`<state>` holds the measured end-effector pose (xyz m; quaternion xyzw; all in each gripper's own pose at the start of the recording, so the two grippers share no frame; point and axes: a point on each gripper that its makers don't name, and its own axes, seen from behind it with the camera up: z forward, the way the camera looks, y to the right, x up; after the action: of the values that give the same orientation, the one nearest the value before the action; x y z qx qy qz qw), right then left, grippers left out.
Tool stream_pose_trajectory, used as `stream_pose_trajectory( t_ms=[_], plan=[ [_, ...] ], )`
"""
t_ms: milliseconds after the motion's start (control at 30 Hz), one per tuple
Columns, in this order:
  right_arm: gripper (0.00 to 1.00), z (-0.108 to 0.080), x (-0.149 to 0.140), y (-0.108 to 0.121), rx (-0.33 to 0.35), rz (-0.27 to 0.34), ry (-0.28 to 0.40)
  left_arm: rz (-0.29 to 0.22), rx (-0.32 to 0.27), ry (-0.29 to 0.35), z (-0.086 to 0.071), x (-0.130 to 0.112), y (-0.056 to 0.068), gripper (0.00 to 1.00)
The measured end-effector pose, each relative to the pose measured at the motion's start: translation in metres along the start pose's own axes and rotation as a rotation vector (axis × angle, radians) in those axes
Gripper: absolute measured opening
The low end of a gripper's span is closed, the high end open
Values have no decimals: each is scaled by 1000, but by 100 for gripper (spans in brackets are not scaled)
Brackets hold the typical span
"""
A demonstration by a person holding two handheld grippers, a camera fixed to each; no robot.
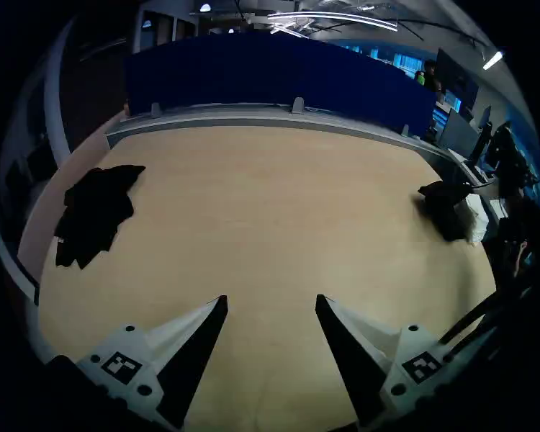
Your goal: Fold towel
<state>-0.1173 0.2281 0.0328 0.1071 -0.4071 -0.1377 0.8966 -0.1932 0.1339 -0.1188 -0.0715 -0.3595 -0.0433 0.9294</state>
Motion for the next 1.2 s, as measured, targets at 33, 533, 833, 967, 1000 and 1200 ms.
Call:
stream_pose_trajectory(
  t_ms=[33, 533, 833, 967, 1000, 1200],
  plan=[
    [6, -1, -7, 2, -5, 5, -8, 2, 0, -1, 0, 0, 0, 90],
    [6, -2, -91, 18, -68, 104, -117, 13, 5, -8, -3, -6, 5, 90],
    [6, 8, -111, 13, -82, 124, -160, 19, 7, -9, -4, -7, 7, 90],
    [6, 10, -118, 13, -92, 118, -179, 17, 8, -7, -6, -7, 7, 90],
    [6, 11, -120, 14, -96, 118, -184, 15, 9, -6, -7, -7, 7, 90],
    [11, 13, -125, 19, -137, 120, -196, 17, 12, -8, -7, -10, 5, 90]
  ],
)
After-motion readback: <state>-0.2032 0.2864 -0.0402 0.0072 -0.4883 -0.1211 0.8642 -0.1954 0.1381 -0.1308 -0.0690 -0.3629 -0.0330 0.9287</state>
